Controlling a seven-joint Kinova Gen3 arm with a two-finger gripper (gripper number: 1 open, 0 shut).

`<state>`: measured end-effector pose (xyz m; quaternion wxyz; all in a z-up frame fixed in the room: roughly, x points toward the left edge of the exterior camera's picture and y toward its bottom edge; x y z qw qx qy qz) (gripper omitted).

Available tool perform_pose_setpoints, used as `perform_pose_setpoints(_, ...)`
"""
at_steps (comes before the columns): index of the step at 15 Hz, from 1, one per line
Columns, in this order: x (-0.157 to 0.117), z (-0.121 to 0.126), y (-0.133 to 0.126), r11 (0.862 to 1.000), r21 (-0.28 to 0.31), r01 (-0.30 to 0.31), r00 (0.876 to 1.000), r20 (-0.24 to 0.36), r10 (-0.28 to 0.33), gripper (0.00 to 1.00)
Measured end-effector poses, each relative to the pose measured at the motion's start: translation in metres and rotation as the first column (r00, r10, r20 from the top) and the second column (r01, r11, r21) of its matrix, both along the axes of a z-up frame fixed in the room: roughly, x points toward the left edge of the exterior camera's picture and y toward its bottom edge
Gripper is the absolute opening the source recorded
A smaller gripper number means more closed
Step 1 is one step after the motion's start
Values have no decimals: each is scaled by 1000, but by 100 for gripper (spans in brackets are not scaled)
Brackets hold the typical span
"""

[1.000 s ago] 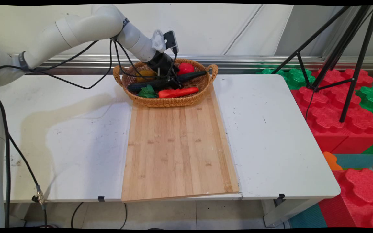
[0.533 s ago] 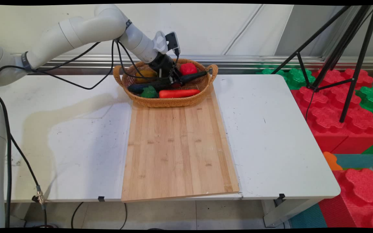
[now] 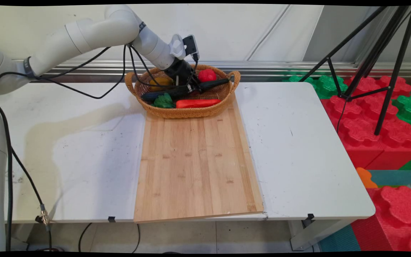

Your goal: Place the picked object on the cutting board

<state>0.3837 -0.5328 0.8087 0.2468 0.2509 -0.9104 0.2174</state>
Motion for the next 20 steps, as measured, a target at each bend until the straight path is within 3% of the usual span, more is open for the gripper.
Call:
perform_pose_setpoints(9, 7, 30, 13, 998, -37, -45, 996, -73, 42, 0)
perform_pose_setpoints(20, 34, 109, 74, 995, -86, -50, 973, -229, 29, 0)
